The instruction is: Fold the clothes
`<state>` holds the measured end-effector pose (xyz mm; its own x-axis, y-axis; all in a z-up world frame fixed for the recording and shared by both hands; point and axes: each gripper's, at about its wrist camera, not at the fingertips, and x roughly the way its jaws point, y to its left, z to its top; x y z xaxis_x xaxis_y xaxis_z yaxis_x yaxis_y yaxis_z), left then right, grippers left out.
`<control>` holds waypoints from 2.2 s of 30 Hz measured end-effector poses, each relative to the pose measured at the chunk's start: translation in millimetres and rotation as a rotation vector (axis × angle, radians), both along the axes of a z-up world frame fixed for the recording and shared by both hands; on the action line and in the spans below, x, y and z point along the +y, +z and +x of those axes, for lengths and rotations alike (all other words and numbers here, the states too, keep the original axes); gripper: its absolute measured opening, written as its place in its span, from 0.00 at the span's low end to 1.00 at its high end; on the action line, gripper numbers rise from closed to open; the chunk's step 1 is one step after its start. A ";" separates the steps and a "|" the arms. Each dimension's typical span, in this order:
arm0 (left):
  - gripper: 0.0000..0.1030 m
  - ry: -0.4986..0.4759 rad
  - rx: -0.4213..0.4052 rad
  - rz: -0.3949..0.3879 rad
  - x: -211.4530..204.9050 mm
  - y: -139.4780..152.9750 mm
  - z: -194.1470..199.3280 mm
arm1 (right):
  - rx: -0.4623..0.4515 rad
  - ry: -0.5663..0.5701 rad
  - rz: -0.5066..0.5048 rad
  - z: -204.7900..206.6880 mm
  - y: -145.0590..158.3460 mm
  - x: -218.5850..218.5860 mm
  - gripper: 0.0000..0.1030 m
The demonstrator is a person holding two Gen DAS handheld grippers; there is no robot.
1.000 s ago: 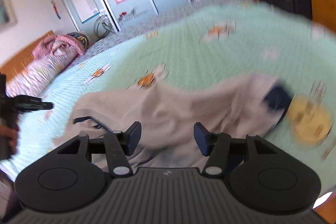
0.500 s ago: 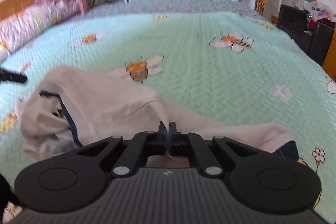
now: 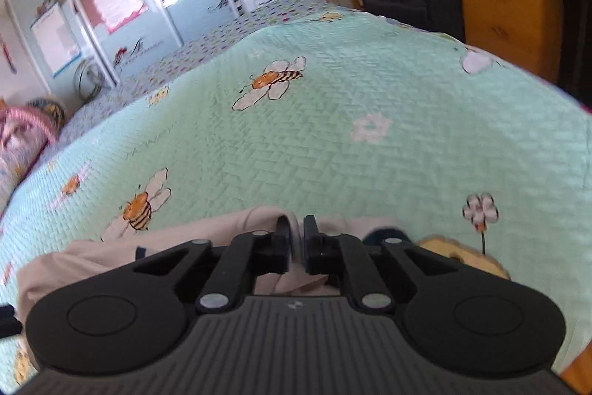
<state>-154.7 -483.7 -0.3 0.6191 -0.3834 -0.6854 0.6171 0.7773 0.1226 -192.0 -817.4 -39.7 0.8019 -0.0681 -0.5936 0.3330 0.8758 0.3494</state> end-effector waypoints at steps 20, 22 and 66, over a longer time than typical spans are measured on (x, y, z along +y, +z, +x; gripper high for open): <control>0.06 -0.049 -0.117 0.165 -51.7 -9.8 62.0 | -0.022 0.056 0.053 -36.2 -1.3 28.7 0.41; 0.06 0.017 -0.102 0.105 -48.8 1.6 84.2 | -0.014 0.071 0.056 -35.8 -5.3 33.0 0.41; 0.51 0.298 0.272 -0.322 57.1 -18.7 67.7 | -0.014 0.140 -0.137 116.2 15.9 44.5 0.30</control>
<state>-87.1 -426.6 -19.0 0.5491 -0.4360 -0.7130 0.3392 0.8960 -0.2866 -75.8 -772.9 -23.8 0.8174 -0.0345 -0.5750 0.2001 0.9531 0.2272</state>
